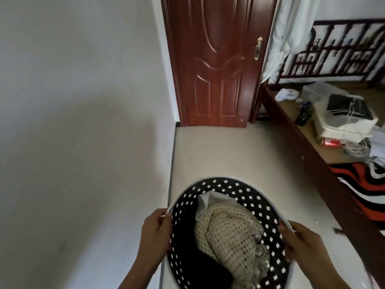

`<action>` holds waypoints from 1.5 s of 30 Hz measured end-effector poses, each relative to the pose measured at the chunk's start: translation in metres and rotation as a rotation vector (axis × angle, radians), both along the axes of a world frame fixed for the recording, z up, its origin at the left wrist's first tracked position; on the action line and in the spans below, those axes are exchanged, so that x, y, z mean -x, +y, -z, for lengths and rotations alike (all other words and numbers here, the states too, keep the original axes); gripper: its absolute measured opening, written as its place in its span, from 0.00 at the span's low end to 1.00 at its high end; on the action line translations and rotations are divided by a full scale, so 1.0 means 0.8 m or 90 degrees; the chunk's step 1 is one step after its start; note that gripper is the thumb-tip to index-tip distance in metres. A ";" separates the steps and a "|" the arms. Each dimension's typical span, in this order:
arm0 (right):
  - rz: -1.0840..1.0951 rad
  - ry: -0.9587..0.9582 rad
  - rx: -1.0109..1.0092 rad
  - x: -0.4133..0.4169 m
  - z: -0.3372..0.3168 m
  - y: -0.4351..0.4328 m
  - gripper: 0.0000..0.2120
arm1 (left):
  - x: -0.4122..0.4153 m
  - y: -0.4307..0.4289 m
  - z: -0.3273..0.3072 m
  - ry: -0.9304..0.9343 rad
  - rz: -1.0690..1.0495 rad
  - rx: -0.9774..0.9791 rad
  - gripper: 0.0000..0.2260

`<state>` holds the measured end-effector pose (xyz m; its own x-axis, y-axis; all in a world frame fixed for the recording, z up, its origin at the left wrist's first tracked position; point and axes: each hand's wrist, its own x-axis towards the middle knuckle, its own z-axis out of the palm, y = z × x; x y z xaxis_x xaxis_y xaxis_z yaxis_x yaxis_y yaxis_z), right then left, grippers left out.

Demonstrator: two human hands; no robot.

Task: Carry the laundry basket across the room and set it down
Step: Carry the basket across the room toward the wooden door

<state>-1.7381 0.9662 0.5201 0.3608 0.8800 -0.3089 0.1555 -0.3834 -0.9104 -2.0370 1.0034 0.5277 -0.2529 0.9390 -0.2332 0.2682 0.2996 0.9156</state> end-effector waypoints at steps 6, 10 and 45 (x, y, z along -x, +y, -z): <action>0.047 -0.012 0.007 -0.026 0.010 0.124 0.05 | -0.024 0.153 0.017 -0.010 0.059 0.019 0.11; 0.048 -0.018 0.019 -0.053 0.025 0.230 0.06 | -0.053 0.259 0.027 -0.003 0.071 0.035 0.11; -0.028 -0.013 0.010 -0.129 0.042 1.169 0.07 | -0.118 1.143 0.040 -0.039 -0.034 0.051 0.11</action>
<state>-1.6346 1.9017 0.4864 0.3290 0.8900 -0.3156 0.1910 -0.3900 -0.9008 -1.9423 1.9182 0.4959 -0.2849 0.9022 -0.3239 0.1949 0.3853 0.9019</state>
